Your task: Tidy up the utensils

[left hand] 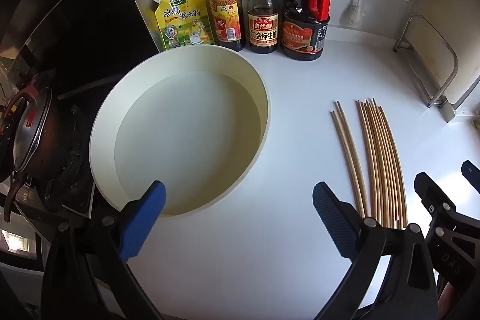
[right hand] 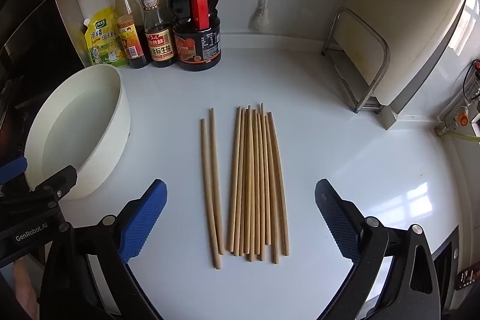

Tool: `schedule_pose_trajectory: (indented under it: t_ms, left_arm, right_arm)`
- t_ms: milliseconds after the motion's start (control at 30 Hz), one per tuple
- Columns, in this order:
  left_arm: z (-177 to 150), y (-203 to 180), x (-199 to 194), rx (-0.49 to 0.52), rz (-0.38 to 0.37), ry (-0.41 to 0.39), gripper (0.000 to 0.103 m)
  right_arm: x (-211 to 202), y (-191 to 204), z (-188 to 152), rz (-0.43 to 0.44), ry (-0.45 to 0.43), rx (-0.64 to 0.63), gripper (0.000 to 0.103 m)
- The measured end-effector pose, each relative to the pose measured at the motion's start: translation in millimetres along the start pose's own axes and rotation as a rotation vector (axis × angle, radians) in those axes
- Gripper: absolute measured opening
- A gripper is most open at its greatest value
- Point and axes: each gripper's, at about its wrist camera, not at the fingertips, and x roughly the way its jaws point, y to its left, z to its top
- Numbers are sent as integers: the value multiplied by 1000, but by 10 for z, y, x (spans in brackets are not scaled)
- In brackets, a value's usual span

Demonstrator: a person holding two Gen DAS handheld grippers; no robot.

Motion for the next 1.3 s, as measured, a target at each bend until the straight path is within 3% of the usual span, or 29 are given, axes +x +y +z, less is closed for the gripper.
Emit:
schedule_pose_trajectory:
  t_ms: [1300]
  left_arm:
    - [-54,1,-188,-3,-19,-39,97]
  right_arm:
    - [-209,-33,-24,1,-30,0,95]
